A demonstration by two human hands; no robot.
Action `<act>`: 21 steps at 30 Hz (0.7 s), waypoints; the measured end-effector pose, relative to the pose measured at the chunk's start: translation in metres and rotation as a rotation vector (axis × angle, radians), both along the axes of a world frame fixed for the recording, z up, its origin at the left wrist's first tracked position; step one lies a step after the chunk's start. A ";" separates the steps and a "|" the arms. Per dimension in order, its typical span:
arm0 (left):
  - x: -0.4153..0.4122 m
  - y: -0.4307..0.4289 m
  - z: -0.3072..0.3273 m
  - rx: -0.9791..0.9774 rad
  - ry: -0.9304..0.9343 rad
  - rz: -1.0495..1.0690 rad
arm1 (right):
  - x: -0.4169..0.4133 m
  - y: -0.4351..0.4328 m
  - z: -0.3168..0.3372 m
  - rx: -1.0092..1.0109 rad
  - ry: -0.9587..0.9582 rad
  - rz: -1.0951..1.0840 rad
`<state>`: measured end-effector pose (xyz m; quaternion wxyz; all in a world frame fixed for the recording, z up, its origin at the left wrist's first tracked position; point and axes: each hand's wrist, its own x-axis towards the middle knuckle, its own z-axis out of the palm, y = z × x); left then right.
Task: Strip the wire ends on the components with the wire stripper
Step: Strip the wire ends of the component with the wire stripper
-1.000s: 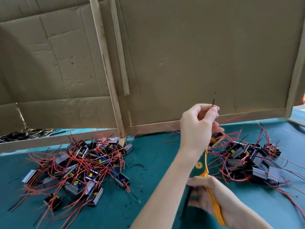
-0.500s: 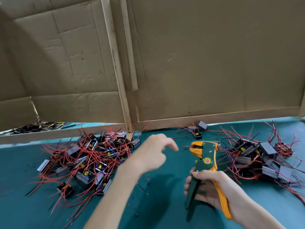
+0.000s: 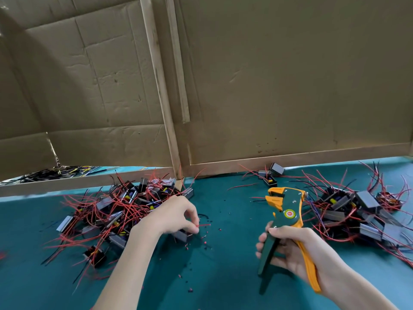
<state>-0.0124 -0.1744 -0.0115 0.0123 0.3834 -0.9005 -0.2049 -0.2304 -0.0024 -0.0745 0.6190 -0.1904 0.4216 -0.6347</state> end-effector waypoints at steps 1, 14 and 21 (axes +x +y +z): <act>-0.001 0.000 -0.001 0.030 0.059 0.004 | 0.000 0.000 0.000 -0.001 0.002 0.005; -0.035 0.024 -0.007 0.367 0.966 0.030 | 0.003 0.001 0.005 -0.067 0.015 0.015; -0.039 0.039 0.014 0.364 1.004 -0.041 | 0.008 0.008 0.017 -0.203 0.144 0.165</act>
